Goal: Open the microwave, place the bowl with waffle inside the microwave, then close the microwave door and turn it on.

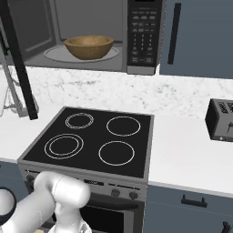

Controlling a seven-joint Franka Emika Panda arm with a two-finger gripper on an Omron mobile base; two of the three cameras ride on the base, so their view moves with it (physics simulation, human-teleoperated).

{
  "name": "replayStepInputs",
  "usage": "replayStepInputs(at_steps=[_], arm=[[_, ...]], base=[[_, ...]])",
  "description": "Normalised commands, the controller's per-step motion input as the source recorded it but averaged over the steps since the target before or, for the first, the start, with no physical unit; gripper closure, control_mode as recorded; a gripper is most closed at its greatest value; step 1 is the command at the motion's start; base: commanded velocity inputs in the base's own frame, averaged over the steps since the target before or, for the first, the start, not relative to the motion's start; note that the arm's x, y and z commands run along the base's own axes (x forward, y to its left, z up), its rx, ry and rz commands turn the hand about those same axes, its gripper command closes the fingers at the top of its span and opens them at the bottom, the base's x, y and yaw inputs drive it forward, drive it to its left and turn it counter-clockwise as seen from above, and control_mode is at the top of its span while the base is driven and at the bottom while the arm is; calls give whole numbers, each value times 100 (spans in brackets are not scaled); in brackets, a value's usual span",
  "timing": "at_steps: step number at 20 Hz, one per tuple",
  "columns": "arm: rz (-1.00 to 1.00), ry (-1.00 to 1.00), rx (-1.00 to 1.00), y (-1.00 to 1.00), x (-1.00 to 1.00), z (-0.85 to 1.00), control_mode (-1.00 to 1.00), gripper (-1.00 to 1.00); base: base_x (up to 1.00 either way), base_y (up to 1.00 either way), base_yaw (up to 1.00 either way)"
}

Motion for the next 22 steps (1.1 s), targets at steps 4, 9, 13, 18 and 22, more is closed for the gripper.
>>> replayStepInputs(at_steps=[4,9,13,18,22], arm=[[0,-1,-4,-100,83,39,-100,-100],[0,0,0,-100,99,55,-100,-100],[0,0,0,-84,83,46,-100,-100],[0,0,0,-49,55,11,-100,-100],[0,0,0,-42,49,0,-100,-100]], base=[[0,0,0],[0,0,0],[0,0,0],[0,0,0],[0,0,0]])
